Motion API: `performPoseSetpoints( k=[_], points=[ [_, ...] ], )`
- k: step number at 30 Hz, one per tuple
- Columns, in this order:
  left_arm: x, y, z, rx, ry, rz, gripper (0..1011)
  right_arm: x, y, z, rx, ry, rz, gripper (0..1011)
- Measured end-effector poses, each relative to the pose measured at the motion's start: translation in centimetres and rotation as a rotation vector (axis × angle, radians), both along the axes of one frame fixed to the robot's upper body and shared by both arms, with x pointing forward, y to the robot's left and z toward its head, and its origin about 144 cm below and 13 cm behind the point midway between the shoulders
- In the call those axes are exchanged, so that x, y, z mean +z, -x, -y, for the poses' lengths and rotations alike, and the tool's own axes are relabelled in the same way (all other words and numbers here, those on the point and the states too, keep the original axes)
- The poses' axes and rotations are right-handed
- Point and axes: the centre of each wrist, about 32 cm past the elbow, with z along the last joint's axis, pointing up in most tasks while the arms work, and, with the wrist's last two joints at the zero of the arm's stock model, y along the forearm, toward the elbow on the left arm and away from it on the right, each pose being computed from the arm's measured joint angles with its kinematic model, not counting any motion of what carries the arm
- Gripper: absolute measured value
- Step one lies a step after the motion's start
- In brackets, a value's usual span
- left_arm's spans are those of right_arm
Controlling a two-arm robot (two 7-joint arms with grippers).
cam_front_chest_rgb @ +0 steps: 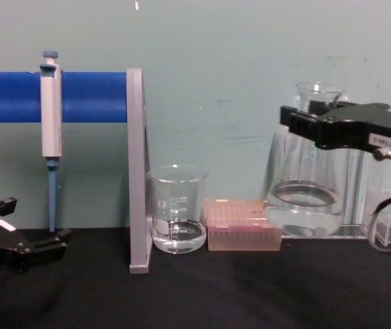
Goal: Grasp the erlenmeyer flask with one hand, shake it three times, then place it back.
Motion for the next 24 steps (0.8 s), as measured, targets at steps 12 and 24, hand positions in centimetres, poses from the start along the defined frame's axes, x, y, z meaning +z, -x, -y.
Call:
performPoseSetpoints(
  k=[12, 24],
  points=[
    [0.0, 0.0, 0.0, 0.0, 0.0, 0.0, 1001, 0.0, 0.5, 1.4, -0.099, -0.005, -0.001, 449],
    [0.0, 0.0, 0.0, 0.0, 0.0, 0.0, 1001, 0.1, 0.7, 1.5, -0.104, -0.005, -0.004, 449]
  ],
)
